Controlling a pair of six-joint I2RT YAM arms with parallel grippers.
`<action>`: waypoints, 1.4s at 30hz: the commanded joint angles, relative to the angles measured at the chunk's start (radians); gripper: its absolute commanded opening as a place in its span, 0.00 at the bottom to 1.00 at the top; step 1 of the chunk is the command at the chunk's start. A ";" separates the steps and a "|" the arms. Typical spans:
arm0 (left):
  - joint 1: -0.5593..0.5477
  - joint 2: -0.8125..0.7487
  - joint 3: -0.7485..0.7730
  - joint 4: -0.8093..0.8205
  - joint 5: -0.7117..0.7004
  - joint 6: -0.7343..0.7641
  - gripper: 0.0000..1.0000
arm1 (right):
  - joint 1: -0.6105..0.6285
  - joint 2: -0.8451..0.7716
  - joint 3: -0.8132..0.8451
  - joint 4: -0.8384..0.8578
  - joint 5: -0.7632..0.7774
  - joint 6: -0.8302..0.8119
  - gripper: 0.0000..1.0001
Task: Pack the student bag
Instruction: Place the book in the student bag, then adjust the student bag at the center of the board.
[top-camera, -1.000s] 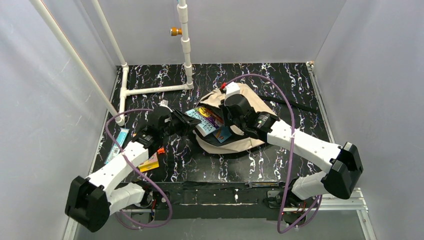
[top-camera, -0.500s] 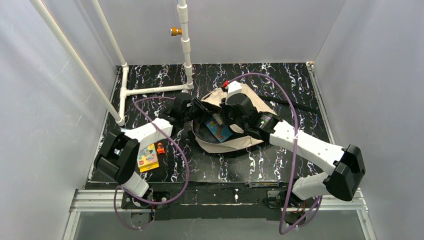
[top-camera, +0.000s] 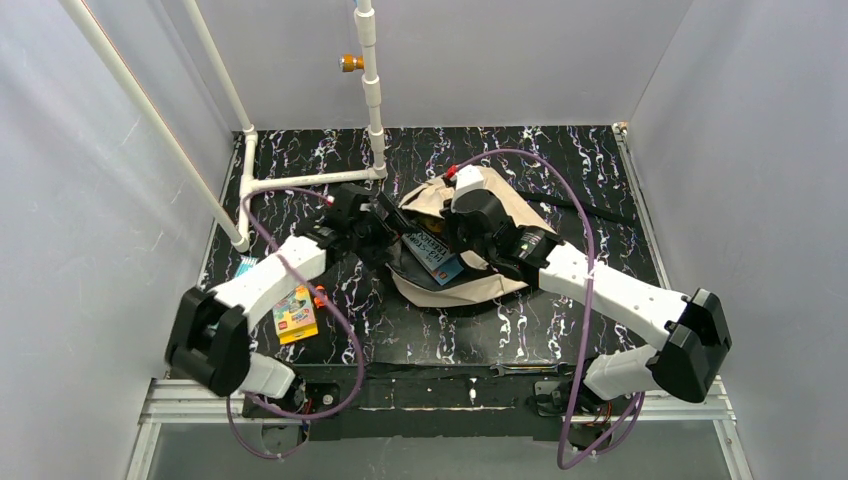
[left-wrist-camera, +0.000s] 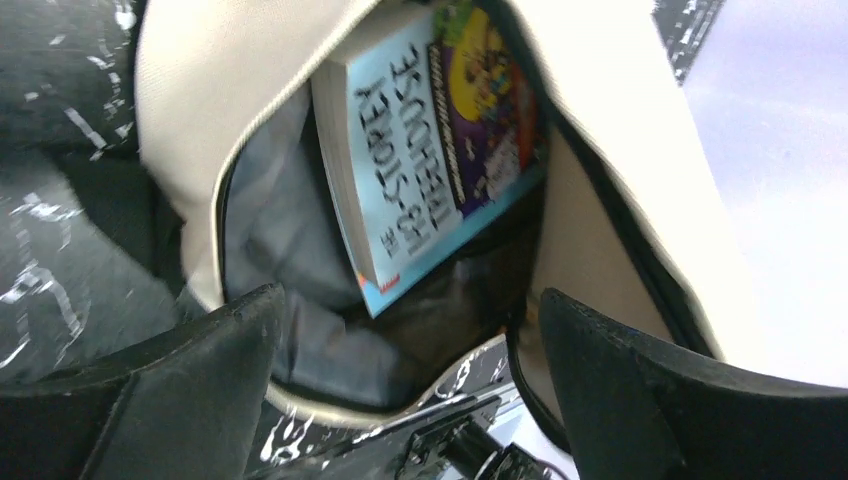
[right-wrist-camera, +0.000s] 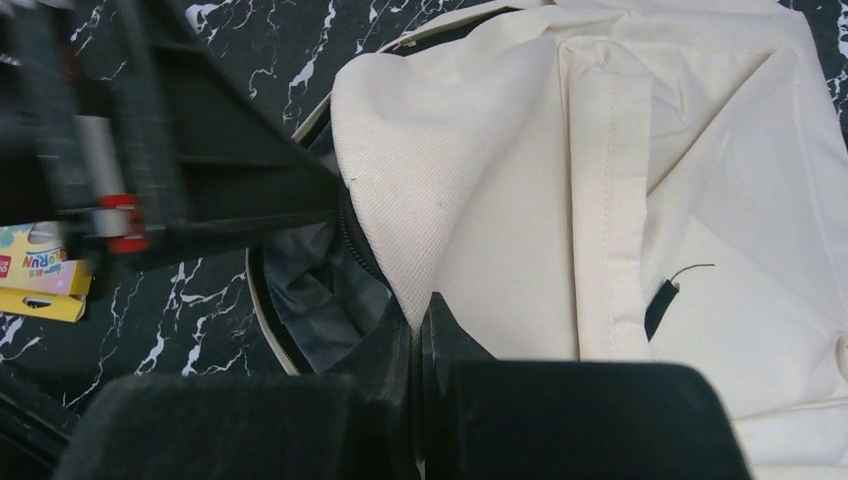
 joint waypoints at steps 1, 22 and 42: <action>0.013 -0.239 -0.007 -0.222 -0.076 0.163 0.98 | 0.000 0.011 -0.009 0.094 -0.072 -0.026 0.01; 0.036 -0.894 0.281 -0.968 -0.402 0.446 0.98 | 0.275 0.562 0.306 0.325 -0.398 0.057 0.98; 0.036 -0.849 0.229 -1.035 -0.420 0.435 0.98 | 0.331 0.597 0.383 0.134 -0.153 -0.123 0.93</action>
